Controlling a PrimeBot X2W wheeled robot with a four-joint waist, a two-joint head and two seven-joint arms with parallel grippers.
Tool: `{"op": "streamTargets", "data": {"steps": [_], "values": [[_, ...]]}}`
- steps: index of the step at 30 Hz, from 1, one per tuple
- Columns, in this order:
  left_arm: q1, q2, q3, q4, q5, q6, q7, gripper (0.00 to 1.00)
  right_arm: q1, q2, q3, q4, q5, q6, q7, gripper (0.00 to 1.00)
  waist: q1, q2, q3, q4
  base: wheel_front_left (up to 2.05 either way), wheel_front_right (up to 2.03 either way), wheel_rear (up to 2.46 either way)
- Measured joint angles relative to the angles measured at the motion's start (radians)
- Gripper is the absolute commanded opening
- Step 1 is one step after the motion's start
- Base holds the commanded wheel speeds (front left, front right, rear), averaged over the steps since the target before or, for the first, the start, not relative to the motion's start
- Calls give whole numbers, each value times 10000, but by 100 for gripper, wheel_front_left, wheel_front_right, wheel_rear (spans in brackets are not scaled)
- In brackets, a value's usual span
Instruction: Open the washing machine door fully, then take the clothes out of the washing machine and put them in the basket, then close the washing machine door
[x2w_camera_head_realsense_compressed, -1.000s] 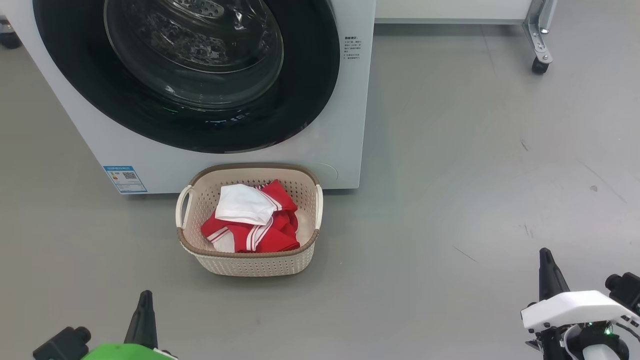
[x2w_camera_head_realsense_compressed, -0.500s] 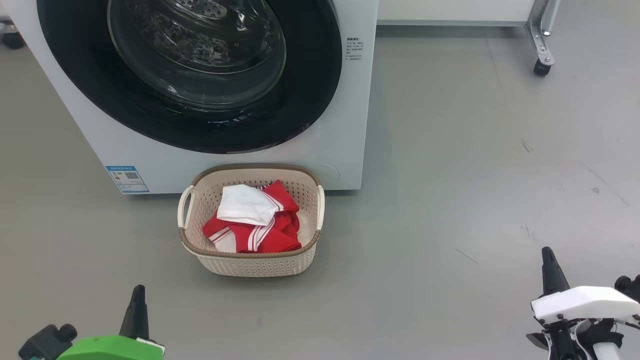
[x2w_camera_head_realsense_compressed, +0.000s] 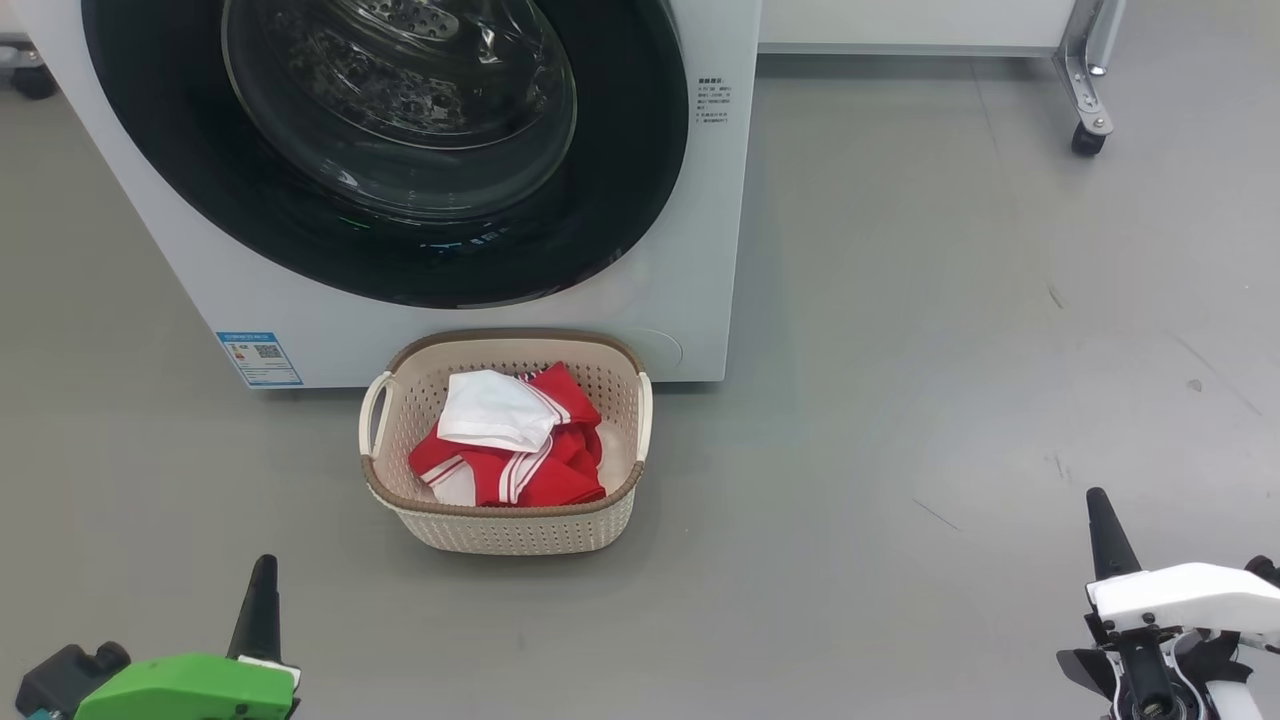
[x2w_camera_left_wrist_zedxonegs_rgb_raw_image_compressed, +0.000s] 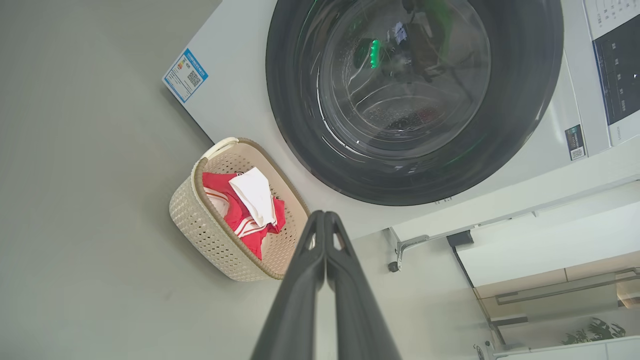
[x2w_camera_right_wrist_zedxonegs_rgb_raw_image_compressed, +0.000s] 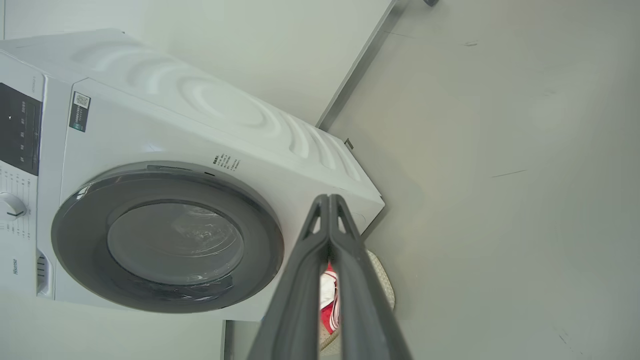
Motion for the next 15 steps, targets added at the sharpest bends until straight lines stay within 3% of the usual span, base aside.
{"op": "streamTargets", "data": {"steps": [15], "values": [[-244, 40, 201, -4, -1705, -75, 443, 0, -198, 82, -351, 35, 1747, 127, 468, 0, 0, 0, -32, 50, 0, 0, 0]]}}
